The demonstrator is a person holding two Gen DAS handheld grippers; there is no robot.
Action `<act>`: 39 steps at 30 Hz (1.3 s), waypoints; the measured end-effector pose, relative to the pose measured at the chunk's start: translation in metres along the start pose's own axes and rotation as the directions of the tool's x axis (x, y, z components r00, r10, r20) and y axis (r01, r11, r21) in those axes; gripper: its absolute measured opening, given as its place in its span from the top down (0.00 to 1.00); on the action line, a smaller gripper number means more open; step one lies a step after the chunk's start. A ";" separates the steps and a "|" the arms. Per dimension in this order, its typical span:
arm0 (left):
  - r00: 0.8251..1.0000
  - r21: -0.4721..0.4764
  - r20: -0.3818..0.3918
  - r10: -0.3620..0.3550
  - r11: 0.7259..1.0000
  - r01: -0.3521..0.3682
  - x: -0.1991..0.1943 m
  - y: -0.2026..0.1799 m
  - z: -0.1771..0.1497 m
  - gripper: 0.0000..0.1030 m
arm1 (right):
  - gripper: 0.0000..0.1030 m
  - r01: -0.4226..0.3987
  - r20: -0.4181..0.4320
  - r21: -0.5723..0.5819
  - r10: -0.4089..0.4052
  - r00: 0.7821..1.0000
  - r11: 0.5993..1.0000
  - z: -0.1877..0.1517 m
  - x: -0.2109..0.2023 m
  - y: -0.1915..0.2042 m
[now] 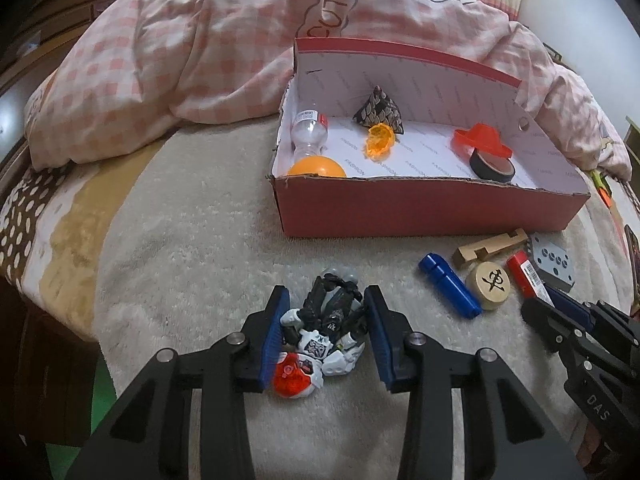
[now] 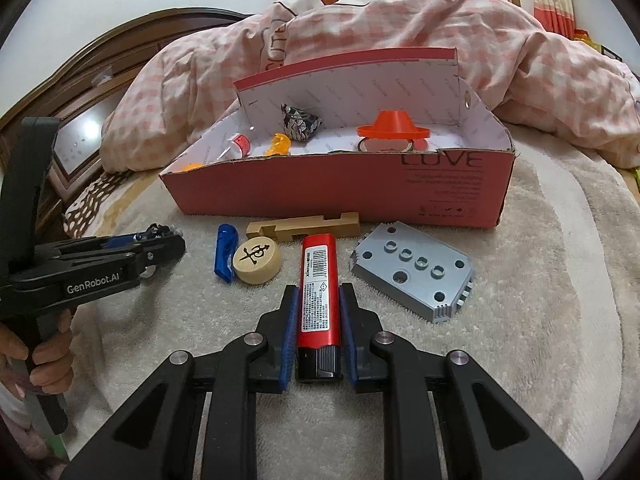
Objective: Organize objects
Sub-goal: 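Grasp the black-white robot toy with the left gripper while the right grasps the red tube, then lift and carry the robot toy and red tube with both grippers into the box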
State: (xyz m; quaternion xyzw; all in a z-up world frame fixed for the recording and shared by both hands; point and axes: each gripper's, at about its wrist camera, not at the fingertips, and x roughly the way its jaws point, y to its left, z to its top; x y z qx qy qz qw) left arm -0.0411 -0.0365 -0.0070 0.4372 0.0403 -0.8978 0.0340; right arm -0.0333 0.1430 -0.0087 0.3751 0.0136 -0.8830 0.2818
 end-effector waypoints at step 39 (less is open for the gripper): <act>0.973 0.065 0.174 -0.153 0.987 0.144 -0.059 -0.014 0.034 0.63 | 0.80 -0.077 0.058 -0.050 0.080 0.995 0.996 0.035 -0.049 0.030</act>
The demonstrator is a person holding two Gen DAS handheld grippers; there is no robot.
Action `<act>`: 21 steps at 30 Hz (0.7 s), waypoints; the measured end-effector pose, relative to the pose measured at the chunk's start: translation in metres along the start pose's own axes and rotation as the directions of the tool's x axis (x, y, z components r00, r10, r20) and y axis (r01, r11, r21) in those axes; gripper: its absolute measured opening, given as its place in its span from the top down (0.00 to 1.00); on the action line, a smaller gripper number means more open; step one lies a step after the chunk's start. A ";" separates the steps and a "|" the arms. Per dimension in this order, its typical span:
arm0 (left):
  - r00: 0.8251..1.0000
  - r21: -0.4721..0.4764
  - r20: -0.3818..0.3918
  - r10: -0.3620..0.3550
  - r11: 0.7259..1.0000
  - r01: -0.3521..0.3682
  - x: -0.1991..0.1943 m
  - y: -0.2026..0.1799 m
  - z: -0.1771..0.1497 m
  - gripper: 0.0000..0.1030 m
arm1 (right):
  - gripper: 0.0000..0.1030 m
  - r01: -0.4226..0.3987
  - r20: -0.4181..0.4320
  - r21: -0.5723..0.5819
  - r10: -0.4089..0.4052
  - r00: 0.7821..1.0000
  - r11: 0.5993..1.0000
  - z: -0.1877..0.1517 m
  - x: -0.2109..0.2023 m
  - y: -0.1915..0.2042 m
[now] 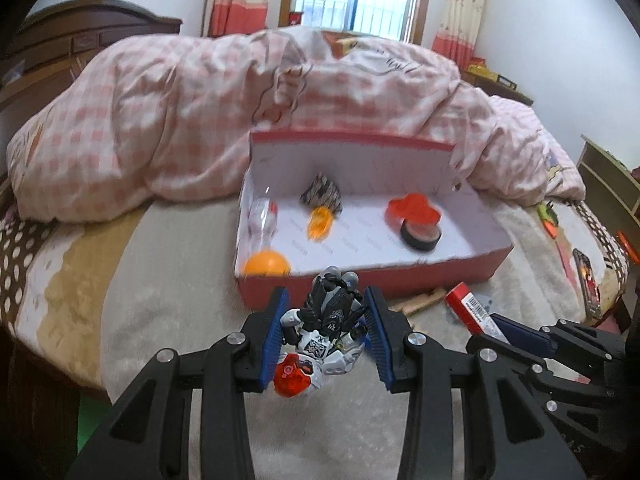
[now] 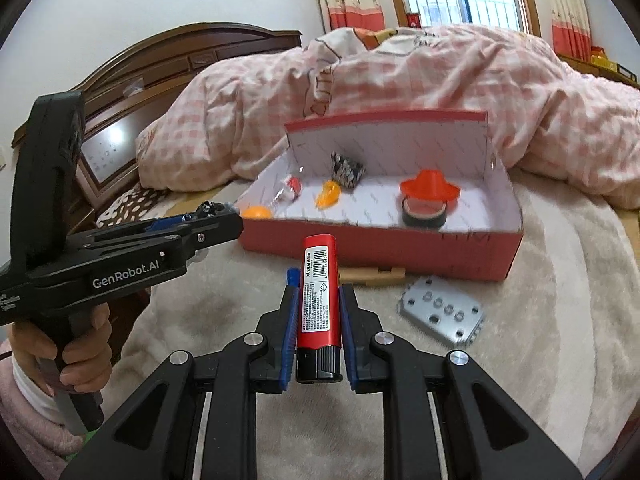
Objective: Organize objects
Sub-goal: 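Lift and carry the robot toy and red tube with both grippers into the box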
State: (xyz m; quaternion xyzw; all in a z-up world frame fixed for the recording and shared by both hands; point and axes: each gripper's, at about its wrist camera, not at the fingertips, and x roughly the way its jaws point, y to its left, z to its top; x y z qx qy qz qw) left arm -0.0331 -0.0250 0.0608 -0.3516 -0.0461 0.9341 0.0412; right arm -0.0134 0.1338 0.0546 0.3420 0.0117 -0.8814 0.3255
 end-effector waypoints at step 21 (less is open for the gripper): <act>0.999 0.019 -0.048 0.014 1.000 -0.013 0.083 -0.015 0.058 0.63 | 0.80 0.069 0.025 0.025 -0.069 0.997 0.997 0.044 0.020 -0.029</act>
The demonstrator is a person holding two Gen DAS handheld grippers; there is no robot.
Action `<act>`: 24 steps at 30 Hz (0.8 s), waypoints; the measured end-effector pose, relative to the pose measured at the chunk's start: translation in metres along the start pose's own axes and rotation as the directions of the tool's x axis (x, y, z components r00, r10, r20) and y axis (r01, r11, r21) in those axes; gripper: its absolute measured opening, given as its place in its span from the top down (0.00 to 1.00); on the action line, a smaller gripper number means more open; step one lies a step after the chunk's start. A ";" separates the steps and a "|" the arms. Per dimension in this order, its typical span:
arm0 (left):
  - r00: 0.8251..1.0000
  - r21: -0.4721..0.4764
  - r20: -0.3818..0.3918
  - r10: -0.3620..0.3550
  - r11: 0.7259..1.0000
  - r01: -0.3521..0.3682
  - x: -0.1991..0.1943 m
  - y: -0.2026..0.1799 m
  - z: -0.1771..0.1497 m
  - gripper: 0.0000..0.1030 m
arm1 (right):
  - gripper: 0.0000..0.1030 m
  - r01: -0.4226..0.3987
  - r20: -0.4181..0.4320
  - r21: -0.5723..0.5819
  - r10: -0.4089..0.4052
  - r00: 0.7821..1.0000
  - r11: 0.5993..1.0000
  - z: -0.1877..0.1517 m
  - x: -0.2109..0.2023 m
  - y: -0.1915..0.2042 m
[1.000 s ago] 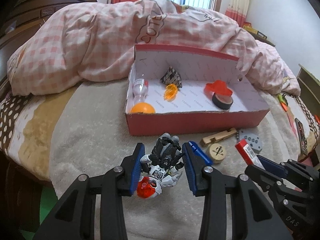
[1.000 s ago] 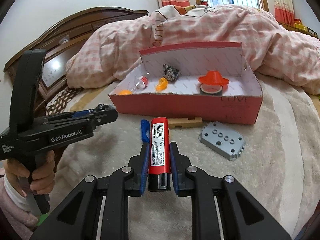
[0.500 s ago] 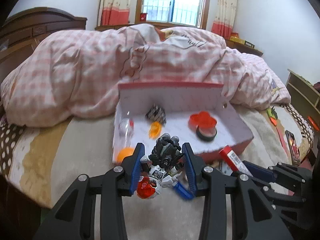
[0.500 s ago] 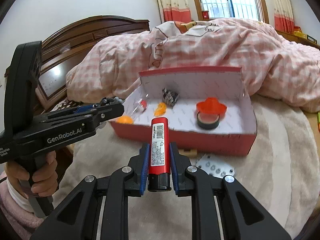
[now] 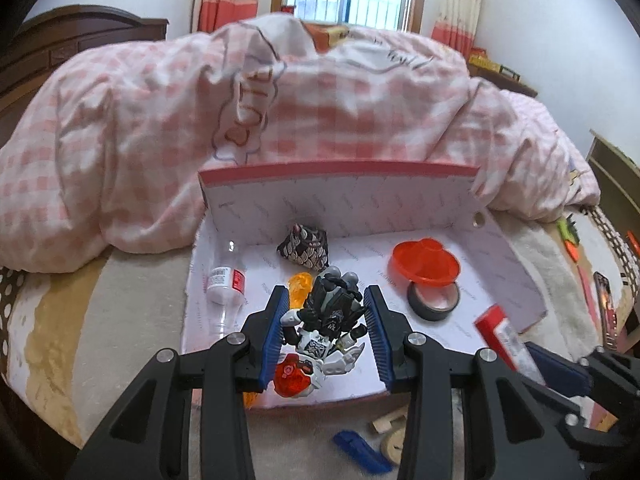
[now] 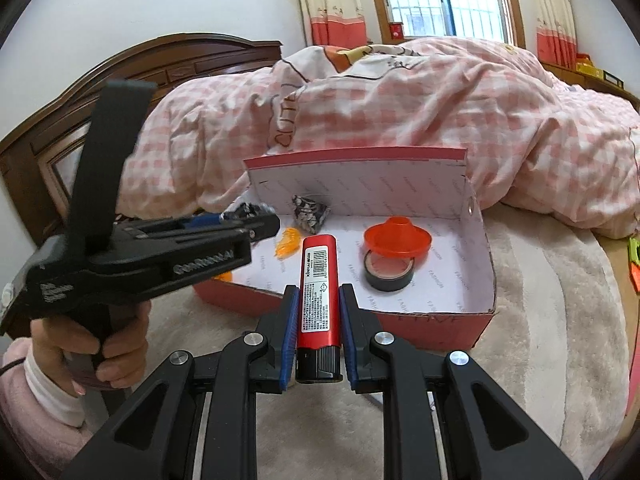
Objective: Organize objects
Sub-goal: 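Lift and carry the robot toy and red tube with both grippers into the box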
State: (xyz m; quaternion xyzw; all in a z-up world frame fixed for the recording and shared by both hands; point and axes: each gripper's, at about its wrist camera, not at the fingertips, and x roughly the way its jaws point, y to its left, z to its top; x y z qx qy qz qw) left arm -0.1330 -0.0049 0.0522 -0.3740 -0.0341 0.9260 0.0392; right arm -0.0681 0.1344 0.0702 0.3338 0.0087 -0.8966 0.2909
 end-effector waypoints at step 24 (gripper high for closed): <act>0.994 -0.034 -0.100 0.040 0.998 -0.043 0.045 0.007 -0.013 0.63 | 0.80 0.023 -0.024 0.014 -0.022 0.999 1.000 0.008 0.016 -0.010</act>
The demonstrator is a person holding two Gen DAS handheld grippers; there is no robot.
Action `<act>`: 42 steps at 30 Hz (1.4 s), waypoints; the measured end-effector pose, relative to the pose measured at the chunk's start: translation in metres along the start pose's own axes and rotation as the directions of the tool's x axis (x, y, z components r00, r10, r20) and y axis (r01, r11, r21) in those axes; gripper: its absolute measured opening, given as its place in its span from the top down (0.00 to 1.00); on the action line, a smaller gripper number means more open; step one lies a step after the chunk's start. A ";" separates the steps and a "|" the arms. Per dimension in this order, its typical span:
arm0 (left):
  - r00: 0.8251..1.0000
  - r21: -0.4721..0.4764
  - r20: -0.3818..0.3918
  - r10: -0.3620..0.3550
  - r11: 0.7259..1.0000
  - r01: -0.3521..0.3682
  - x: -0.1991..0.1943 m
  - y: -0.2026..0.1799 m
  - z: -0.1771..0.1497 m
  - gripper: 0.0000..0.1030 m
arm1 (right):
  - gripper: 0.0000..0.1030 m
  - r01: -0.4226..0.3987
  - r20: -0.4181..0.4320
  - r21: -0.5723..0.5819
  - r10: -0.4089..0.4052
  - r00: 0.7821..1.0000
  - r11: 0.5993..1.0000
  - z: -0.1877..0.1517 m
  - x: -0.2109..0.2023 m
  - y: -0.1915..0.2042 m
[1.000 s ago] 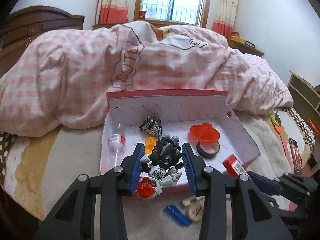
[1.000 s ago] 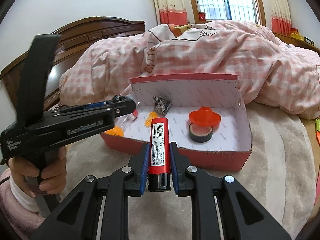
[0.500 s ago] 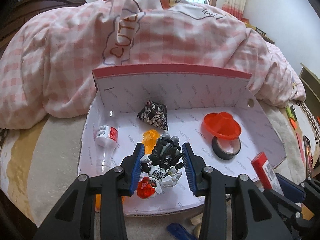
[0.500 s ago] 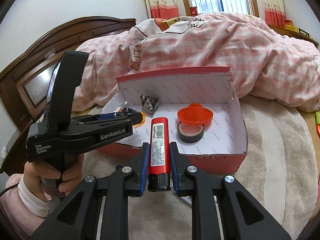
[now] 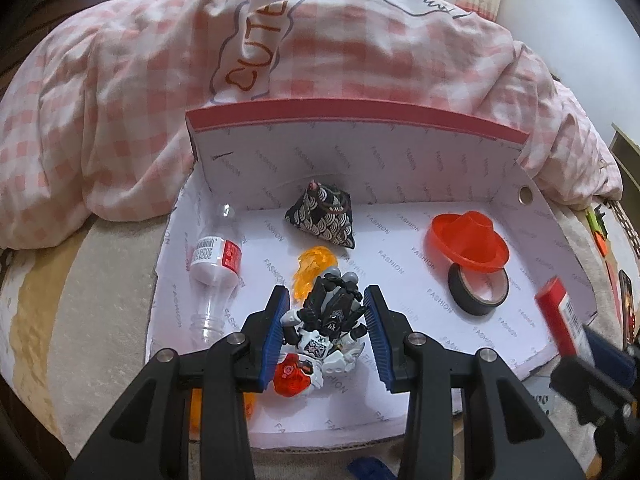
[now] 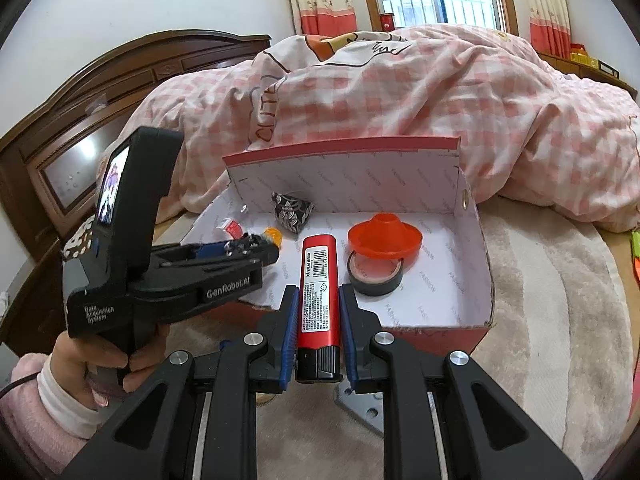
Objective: Organize objects
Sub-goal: 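Lift and carry the robot toy and red tube with both grippers into the box, then open both grippers to release the robot toy and red tube in the box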
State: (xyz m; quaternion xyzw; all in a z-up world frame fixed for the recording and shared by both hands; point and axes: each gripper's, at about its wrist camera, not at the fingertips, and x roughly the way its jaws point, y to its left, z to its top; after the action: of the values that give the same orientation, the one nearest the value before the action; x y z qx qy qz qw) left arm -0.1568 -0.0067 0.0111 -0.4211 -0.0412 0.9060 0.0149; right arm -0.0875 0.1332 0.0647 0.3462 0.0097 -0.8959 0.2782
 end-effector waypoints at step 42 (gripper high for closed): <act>1.000 0.062 0.027 0.004 0.998 -0.006 -0.020 -0.015 -0.022 0.43 | 0.80 0.071 -0.034 0.084 -0.068 0.997 0.994 0.027 0.045 -0.038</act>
State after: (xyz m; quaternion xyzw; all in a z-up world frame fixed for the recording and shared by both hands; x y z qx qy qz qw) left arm -0.1270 0.0079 0.0133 -0.4081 -0.0123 0.9125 0.0250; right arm -0.1507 0.1372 0.0504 0.3710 -0.0123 -0.8992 0.2317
